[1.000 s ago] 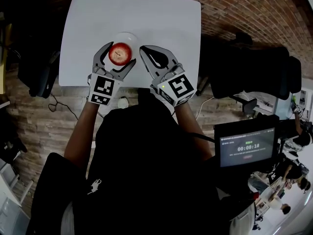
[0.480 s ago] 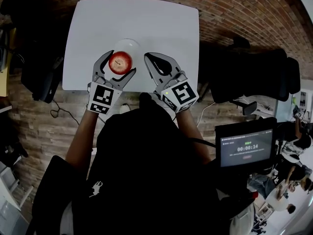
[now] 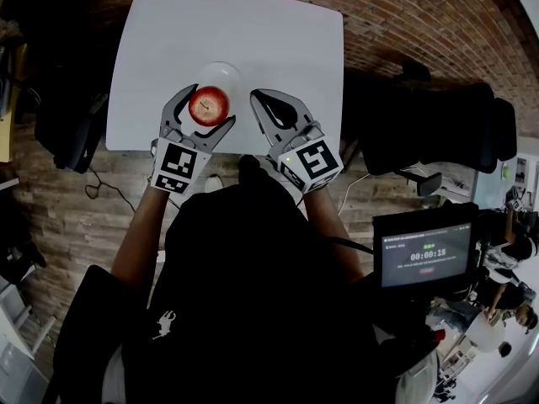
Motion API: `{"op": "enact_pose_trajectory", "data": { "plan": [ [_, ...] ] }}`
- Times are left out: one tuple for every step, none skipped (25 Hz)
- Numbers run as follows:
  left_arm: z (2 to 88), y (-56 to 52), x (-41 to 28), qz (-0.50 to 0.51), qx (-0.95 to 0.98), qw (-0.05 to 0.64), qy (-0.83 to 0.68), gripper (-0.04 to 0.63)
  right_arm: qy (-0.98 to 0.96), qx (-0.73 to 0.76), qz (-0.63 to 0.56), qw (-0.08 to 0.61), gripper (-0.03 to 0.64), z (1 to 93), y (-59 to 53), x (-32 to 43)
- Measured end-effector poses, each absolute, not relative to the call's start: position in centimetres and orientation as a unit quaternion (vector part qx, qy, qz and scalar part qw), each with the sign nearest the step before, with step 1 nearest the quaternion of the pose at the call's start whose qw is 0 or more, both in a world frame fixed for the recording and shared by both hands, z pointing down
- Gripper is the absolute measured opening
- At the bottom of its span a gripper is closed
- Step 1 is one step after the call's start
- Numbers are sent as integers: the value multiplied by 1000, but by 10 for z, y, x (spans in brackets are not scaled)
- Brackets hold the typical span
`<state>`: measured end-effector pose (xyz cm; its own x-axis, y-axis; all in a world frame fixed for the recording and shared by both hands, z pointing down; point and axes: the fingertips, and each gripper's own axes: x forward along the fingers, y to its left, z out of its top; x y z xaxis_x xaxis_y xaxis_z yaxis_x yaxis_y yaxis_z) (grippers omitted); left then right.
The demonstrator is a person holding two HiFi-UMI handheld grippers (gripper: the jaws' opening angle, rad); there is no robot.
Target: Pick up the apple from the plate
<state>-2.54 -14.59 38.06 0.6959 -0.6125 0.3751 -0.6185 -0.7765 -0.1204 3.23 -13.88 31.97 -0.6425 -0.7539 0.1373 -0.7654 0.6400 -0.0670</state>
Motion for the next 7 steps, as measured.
{"op": "enact_pose_trajectory", "data": {
  "plan": [
    [381,-146,-25,201,921,8,-334,414,-904,420,60,49,3,320,-139,33],
    [382,-147,-24,200,921,8,-333,414,-904,421,60,50,3,321,-140,33],
    [382,-148,-24,199,922,9,-333,414,-904,421,60,50,3,322,-142,34],
    [383,-150,-23,199,922,9,-333,414,-904,421,59,51,3,323,-144,34],
    [384,-152,-23,198,922,10,-333,414,-904,420,58,52,3,324,-147,34],
    [385,-155,-23,198,922,10,-333,414,-904,420,57,54,3,325,-150,34],
    [386,-157,-23,197,922,11,-333,414,-904,419,56,55,3,326,-152,34]
  ]
}}
